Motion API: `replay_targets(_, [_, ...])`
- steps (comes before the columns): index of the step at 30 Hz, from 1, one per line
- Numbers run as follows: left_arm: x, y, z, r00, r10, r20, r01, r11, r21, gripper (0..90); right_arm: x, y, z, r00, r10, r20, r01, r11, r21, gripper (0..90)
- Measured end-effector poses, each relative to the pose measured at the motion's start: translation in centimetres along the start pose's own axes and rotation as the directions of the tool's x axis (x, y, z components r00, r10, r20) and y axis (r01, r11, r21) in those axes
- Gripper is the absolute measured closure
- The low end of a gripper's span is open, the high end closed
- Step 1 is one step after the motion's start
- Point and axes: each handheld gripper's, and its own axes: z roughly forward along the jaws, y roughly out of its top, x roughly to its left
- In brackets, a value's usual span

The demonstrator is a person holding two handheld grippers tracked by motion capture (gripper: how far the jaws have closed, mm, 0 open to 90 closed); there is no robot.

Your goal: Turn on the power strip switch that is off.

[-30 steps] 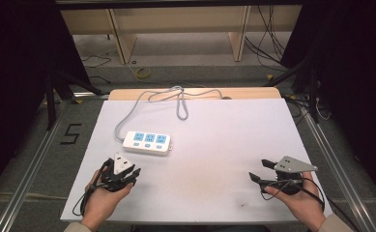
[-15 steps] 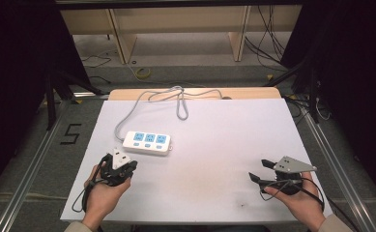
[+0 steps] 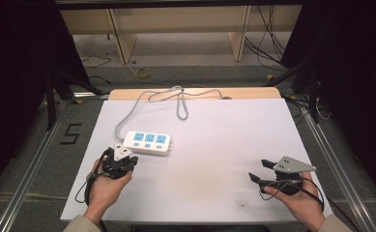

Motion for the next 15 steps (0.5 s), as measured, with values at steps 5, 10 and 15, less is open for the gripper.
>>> replay_targets(5, [0.1, 0.4, 0.3, 1.0000, 0.004, -0.004, -0.004, 1.0000, 0.008, 89.7, 0.0, 0.0, 0.1, 1.0000, 0.000, -0.002, 0.000, 1.000, 0.007, 33.0])
replay_targets(10, [0.1, 0.8, 0.7, 1.0000, 0.001, -0.003, -0.001, 1.0000, 0.009, 89.7, 0.0, 0.0, 0.1, 1.0000, -0.001, 0.000, 0.001, 1.000, 0.003, 33.0])
replay_targets(15, [0.1, 1.3, 1.2, 1.0000, 0.007, 0.000, -0.007, 0.9998, 0.018, 89.7, 0.0, -0.1, 0.1, 1.0000, 0.002, 0.001, -0.002, 1.000, 0.006, 33.1])
